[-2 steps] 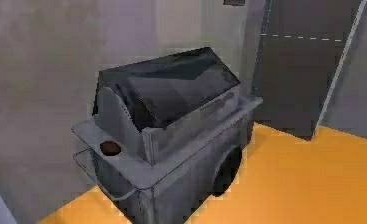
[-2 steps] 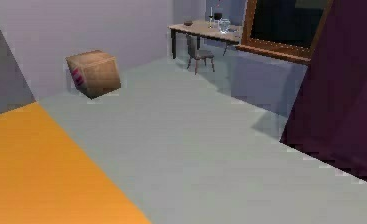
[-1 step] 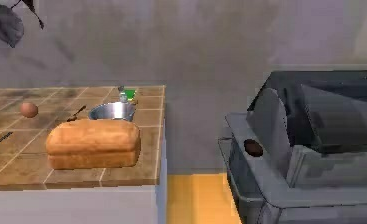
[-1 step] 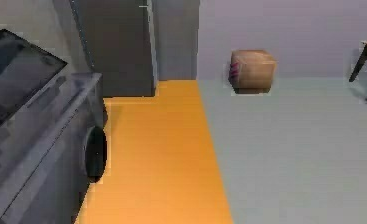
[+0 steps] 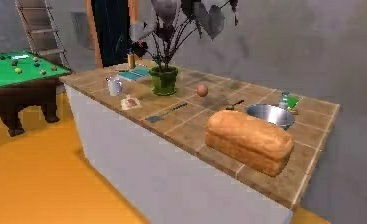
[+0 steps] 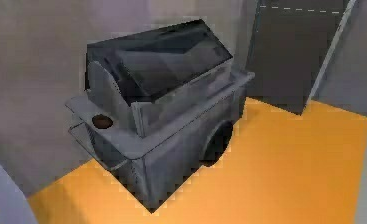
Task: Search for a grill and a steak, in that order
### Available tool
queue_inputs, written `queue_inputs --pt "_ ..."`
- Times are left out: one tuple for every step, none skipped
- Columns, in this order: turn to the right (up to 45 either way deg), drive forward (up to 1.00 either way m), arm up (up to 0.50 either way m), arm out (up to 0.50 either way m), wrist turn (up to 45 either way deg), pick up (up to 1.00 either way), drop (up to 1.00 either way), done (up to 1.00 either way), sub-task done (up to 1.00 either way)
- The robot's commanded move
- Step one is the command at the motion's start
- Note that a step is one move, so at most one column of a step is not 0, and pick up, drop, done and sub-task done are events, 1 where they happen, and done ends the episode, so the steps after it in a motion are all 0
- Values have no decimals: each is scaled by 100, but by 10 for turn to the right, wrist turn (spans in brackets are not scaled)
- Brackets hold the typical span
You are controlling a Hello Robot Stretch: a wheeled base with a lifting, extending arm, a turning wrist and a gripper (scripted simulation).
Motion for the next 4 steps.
queue_inputs --pt "-450 0 0 0 0 0 0 0 0" --pt "-30 0 0 0 0 0 0 0 0" --pt "0 45 0 0 0 0 0 0 0" --pt "450 0 0 0 0 0 0 0 0"
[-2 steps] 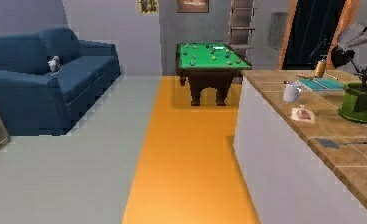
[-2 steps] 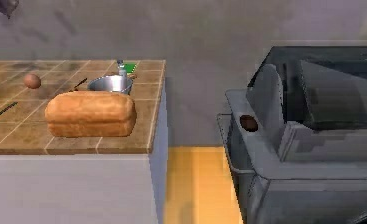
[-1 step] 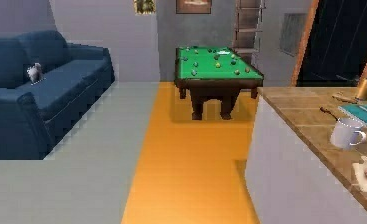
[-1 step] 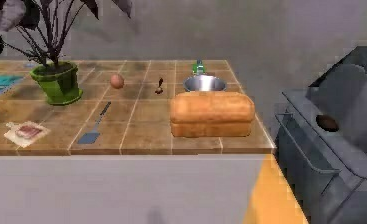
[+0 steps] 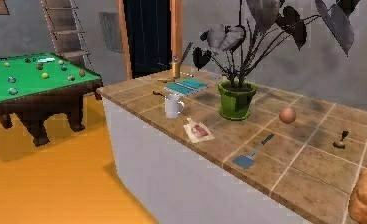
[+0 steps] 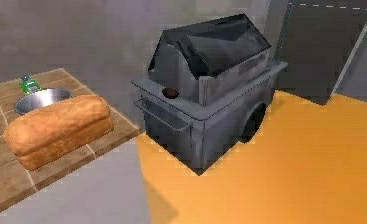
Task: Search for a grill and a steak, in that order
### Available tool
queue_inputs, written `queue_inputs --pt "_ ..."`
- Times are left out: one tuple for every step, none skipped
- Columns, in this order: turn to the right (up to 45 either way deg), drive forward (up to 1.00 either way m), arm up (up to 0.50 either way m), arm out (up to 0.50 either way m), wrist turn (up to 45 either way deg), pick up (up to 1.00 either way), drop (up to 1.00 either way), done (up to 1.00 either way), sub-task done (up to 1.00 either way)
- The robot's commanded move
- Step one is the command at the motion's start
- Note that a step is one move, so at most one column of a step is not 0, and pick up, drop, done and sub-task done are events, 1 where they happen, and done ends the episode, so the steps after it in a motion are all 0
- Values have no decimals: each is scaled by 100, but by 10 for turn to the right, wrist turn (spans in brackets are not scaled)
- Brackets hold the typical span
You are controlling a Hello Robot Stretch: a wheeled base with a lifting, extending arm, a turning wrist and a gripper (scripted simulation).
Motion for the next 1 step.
queue_inputs --pt "0 0 0 0 0 0 0 100 0"
